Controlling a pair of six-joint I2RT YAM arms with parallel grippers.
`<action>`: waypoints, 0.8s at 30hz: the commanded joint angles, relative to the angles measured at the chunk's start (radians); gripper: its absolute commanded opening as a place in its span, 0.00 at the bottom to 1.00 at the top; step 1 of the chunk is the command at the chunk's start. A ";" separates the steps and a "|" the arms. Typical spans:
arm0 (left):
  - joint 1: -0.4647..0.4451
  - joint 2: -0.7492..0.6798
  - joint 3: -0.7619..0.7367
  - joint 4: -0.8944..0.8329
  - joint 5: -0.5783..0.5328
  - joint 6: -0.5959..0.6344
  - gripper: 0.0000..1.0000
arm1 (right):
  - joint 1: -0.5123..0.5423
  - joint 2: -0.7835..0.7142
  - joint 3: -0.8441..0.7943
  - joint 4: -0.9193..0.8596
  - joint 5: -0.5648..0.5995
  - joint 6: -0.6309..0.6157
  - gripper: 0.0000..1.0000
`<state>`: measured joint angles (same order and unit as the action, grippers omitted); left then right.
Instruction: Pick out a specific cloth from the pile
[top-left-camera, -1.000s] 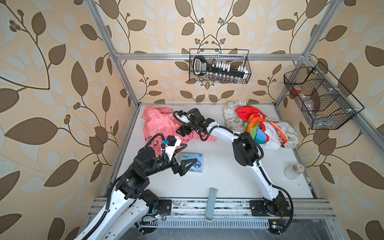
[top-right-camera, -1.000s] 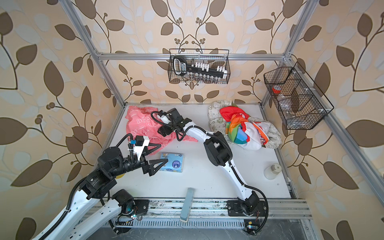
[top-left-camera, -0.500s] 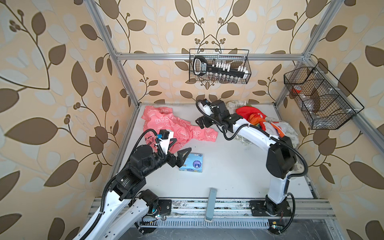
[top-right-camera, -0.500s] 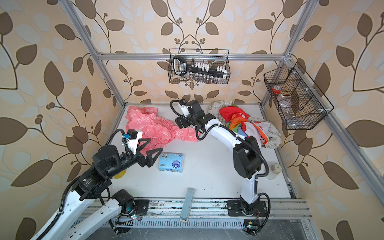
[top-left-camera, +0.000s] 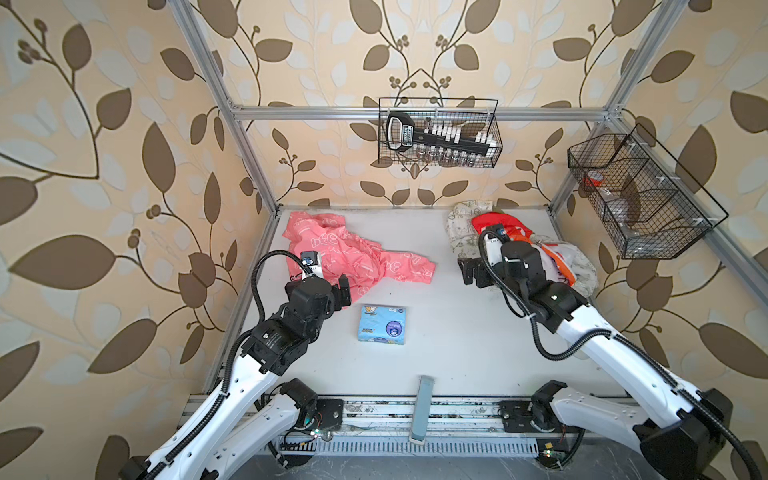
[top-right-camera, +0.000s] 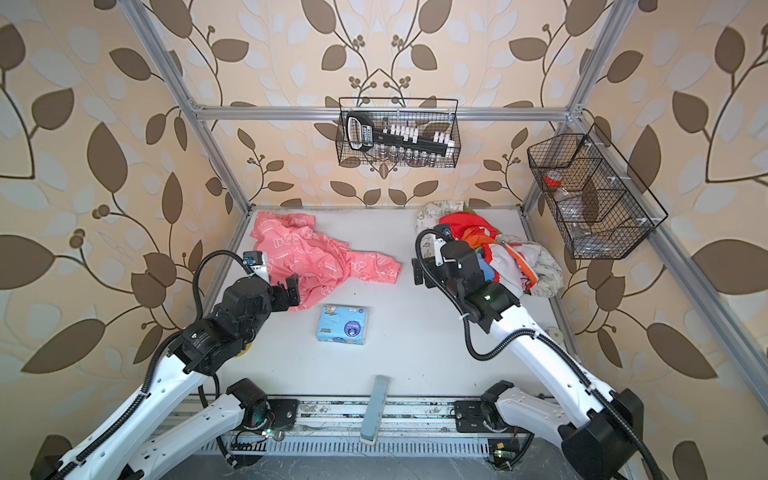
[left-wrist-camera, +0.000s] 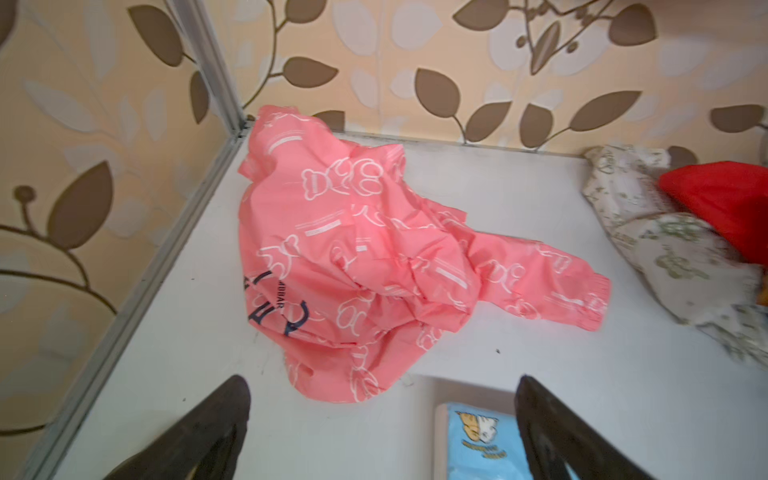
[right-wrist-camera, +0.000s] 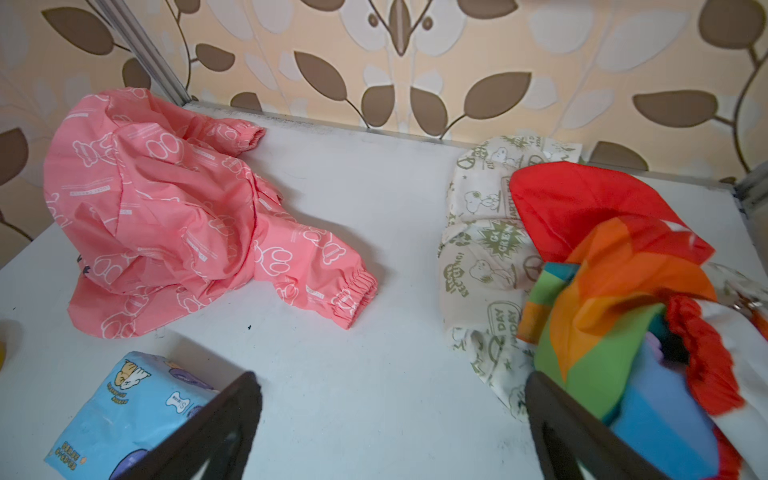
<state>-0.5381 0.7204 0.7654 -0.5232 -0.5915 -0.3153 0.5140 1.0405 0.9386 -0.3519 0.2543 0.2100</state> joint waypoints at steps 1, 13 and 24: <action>-0.005 0.020 -0.100 0.160 -0.251 0.033 0.99 | -0.005 -0.046 -0.079 -0.006 0.128 0.022 1.00; 0.267 0.297 -0.277 0.580 -0.029 0.134 0.99 | -0.066 -0.079 -0.323 0.248 0.341 -0.058 1.00; 0.349 0.433 -0.430 0.972 0.164 0.273 0.99 | -0.360 -0.098 -0.605 0.712 0.193 -0.049 1.00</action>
<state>-0.2108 1.1370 0.3473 0.2813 -0.5045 -0.0788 0.2047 0.9436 0.3645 0.1955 0.5056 0.1463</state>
